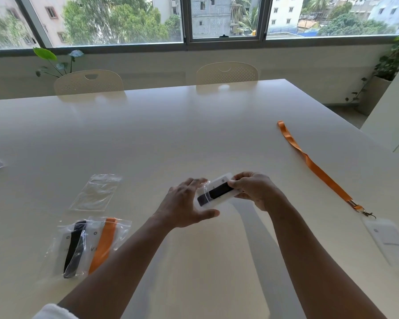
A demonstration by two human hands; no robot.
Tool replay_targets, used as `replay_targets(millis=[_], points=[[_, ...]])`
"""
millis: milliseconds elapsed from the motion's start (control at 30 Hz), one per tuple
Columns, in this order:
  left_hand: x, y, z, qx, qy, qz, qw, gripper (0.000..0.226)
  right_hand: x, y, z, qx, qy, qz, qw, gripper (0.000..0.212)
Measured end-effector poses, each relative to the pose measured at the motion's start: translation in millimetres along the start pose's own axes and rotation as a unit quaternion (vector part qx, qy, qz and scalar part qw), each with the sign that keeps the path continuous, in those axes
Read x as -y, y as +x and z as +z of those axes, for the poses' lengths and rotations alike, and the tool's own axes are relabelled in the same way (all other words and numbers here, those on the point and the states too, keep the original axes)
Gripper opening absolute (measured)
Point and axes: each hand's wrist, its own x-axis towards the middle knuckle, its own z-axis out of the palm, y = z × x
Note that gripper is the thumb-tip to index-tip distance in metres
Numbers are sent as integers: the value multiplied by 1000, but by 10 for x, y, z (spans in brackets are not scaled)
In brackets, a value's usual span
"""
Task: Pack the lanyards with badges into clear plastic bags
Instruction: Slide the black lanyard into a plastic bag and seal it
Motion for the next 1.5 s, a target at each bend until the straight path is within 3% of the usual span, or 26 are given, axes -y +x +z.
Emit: replay_targets(millis=[167,300,400,667,833,1000,1167,1300,1500], points=[[-38,21,-42,-1,-119,-41,992,94,23,-55,108,26,1,-22,999,9],[2,72,-80,5,-305,-119,945,43,88,-73,141,19,-40,-54,998,12],[-1,97,-115,0,-385,-167,908,23,145,-96,133,22,-91,-82,992,18],[-122,113,-57,-70,-537,-233,808,17,221,-174,210,38,-175,-152,972,18],[-210,92,-41,-96,-569,-223,786,16,271,-232,240,42,-222,-168,960,10],[-197,96,-39,-133,-611,-222,748,14,295,-248,177,32,-215,-176,960,20],[-188,121,-74,-149,-629,-199,736,11,250,-232,110,19,-191,-179,965,17],[-185,120,-90,-148,-621,-192,745,10,219,-203,110,-24,-165,-193,967,8],[-107,96,-82,-192,-534,-161,807,17,190,-191,66,-47,-133,-205,969,13]])
